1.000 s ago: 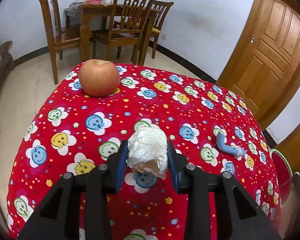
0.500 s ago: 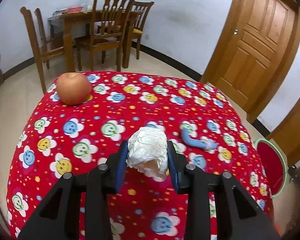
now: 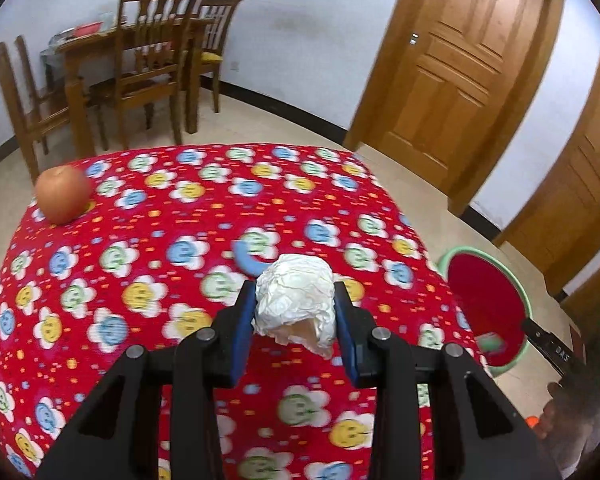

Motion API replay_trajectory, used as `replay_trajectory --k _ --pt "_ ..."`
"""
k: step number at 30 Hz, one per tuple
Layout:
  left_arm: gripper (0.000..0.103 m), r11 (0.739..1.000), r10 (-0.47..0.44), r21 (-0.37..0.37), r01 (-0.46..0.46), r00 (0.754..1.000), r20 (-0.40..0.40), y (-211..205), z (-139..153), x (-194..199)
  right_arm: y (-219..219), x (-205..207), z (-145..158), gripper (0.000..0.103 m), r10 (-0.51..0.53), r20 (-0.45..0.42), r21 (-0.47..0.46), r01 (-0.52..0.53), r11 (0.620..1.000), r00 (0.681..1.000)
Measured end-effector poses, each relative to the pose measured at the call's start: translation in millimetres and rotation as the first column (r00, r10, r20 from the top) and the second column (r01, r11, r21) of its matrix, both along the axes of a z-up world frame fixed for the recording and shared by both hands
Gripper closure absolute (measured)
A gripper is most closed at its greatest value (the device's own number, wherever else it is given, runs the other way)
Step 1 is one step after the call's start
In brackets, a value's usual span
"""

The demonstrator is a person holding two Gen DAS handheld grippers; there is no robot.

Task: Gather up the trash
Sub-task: 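Carry the tissue and green figure over the bucket and open both tools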

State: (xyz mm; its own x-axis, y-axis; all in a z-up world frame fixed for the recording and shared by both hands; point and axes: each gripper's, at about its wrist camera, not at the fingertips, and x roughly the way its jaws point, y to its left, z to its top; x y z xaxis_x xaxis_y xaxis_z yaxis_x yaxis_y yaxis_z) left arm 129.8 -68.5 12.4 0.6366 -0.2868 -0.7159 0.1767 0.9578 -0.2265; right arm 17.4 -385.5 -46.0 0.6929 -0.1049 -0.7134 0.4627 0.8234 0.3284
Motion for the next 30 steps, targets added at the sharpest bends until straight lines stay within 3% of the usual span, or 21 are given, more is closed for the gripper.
replay_trajectory --k 14,30 --pt "0.066 0.980 -0.197 0.023 0.197 0.980 -0.013 -94 0 -1 -25 -23 10 0.048 -0.035 0.058 0.021 0.034 0.999 0.998" --pt "0.066 0.915 -0.398 0.046 0.402 0.914 -0.073 -203 -22 -7 -59 -53 2 0.044 -0.128 0.077 0.073 0.123 0.990 0.989"
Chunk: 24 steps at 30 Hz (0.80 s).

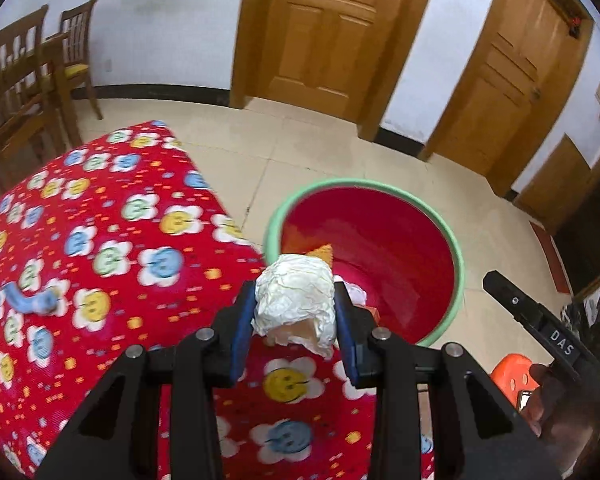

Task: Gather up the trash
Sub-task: 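Carry the tissue and green figure over the bucket and open both tools, then return the left tool to the table and grasp the blue plastic tube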

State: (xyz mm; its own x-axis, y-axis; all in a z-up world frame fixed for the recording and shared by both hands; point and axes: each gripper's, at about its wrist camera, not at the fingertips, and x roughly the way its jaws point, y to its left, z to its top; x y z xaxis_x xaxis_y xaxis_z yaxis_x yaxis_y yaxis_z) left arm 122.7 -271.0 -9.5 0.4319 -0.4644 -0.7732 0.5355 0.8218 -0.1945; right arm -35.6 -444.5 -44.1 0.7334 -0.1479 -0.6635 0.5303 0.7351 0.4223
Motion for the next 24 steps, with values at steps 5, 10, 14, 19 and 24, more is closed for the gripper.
replay_trajectory --k 5,10,14,19,24 --pt "0.066 0.999 -0.049 0.015 0.050 0.999 -0.013 -26 -11 2 -9 -5 -3 0.044 -0.025 0.003 0.022 0.025 0.999 1.000" --pt "0.059 0.997 -0.077 0.026 0.078 0.997 -0.014 -46 -21 6 -12 -6 -8 0.044 -0.037 0.000 0.041 0.037 0.998 0.999" --pt "0.051 0.996 -0.089 0.028 0.089 0.996 -0.017 -54 -26 8 -14 -5 -10 0.044 -0.037 -0.002 0.049 0.037 0.998 0.999" --pt "0.043 0.996 -0.089 0.032 0.089 0.996 -0.011 -54 -26 8 -14 -6 -10 0.044 -0.038 -0.004 0.054 0.038 0.998 0.999" --pt "0.043 0.996 -0.078 0.034 0.078 0.997 0.007 -47 -21 4 -12 -6 -8 0.044 -0.028 -0.002 0.053 0.028 0.998 1.000"
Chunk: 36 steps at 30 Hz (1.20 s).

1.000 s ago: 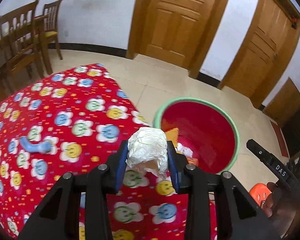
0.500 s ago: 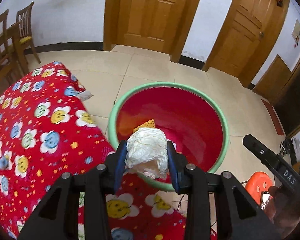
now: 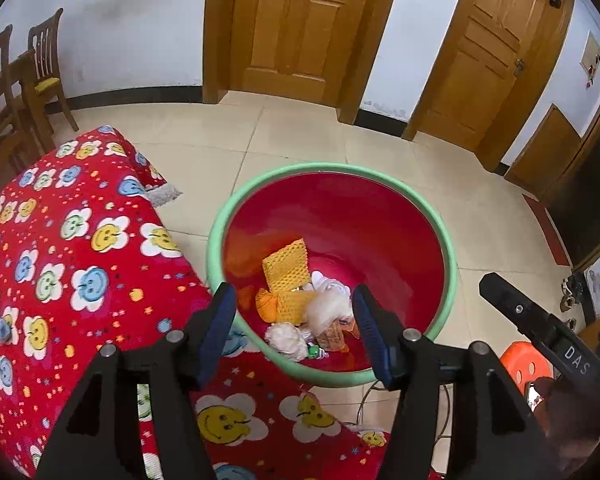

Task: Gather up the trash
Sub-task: 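Return the left tool to the table and grasp the blue plastic tube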

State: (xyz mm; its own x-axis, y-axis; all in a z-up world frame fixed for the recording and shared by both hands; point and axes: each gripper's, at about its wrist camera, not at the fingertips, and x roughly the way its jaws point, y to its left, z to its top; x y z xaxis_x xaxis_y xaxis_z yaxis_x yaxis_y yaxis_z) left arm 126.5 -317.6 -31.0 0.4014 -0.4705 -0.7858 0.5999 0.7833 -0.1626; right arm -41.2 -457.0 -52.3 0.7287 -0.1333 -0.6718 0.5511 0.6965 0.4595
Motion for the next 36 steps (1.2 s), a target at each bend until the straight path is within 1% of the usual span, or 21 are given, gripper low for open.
replay_trajectory --k 3,9,13,17,22,25,26,27,29,33,36 --pt "0.043 1.000 0.025 0.001 -0.025 1.000 0.008 11 3 0 3 1 2 0.044 0.009 0.006 -0.002 -0.009 1.000 1.000" --pt "0.042 0.993 0.118 -0.007 -0.118 0.993 0.007 48 8 4 10 3 4 0.044 0.035 0.009 -0.003 -0.035 0.999 0.999" --pt "0.042 0.981 0.193 -0.006 -0.193 0.981 0.006 75 11 10 15 5 6 0.044 0.050 0.012 -0.006 -0.050 0.999 0.999" --pt "0.042 0.961 0.277 -0.004 -0.277 0.961 0.002 105 10 18 20 8 7 0.044 0.067 0.011 -0.011 -0.066 0.998 0.998" --pt "0.042 0.920 0.392 -0.003 -0.392 0.920 -0.015 145 8 35 26 10 7 0.044 0.081 0.007 -0.014 -0.081 0.997 0.997" --pt "0.042 0.889 0.459 -0.004 -0.459 0.888 -0.021 167 6 44 29 11 6 0.044 0.087 0.003 -0.015 -0.087 0.996 0.996" --pt "0.042 0.873 0.488 -0.005 -0.489 0.872 -0.024 176 5 49 29 12 6 0.044 0.089 0.002 -0.014 -0.089 0.996 0.996" --pt "0.042 0.863 0.506 -0.004 -0.506 0.862 -0.026 181 5 51 29 12 6 0.044 0.091 0.002 -0.013 -0.091 0.996 0.996" --pt "0.042 0.837 0.547 0.014 -0.547 0.837 -0.025 193 1 59 31 14 6 0.044 0.095 0.001 -0.014 -0.095 0.995 0.996" --pt "0.042 0.798 0.602 0.037 -0.601 0.798 -0.032 209 -8 71 32 15 6 0.044 0.099 -0.001 -0.017 -0.099 0.995 0.995" --pt "0.042 0.775 0.631 0.076 -0.628 0.775 -0.029 214 -16 80 33 16 6 0.044 0.097 -0.003 -0.015 -0.097 0.995 0.995"
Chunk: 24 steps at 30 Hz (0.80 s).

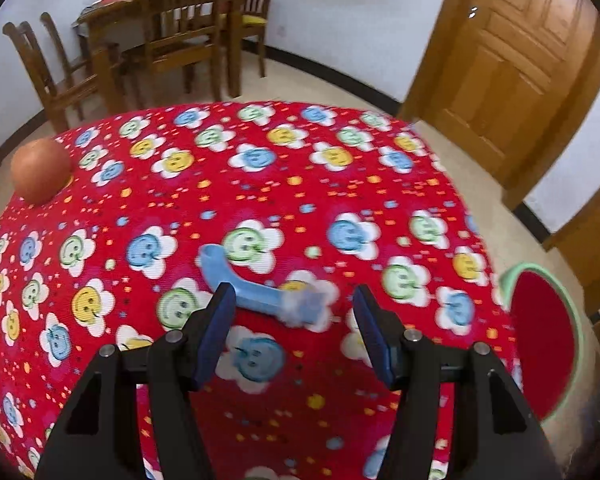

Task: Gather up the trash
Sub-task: 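Return the left tool to the table and grasp the blue plastic tube, then carry the blue tube over the bucket and open the left tool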

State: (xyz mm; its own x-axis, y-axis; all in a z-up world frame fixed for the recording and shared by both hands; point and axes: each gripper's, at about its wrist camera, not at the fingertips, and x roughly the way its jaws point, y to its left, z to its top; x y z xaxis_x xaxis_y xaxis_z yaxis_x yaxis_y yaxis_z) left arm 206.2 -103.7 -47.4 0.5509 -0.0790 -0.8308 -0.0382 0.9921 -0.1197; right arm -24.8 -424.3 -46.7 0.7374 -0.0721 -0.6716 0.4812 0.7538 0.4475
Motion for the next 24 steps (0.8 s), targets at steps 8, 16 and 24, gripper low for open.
replay_trajectory --k 8,16,24 --pt "0.042 1.000 0.015 -0.023 -0.015 1.000 -0.022 7 -13 12 0 1 -3 0.044 0.001 -0.008 0.004 -0.001 1.000 1.000" --pt "0.042 0.997 0.041 -0.068 -0.040 0.999 0.002 10 -8 21 -2 2 -5 0.044 -0.002 -0.012 0.004 0.002 1.000 1.000" --pt "0.064 0.995 0.052 -0.081 -0.053 0.998 -0.018 9 -12 31 -1 2 -6 0.044 0.007 -0.014 0.008 -0.007 1.000 1.000"
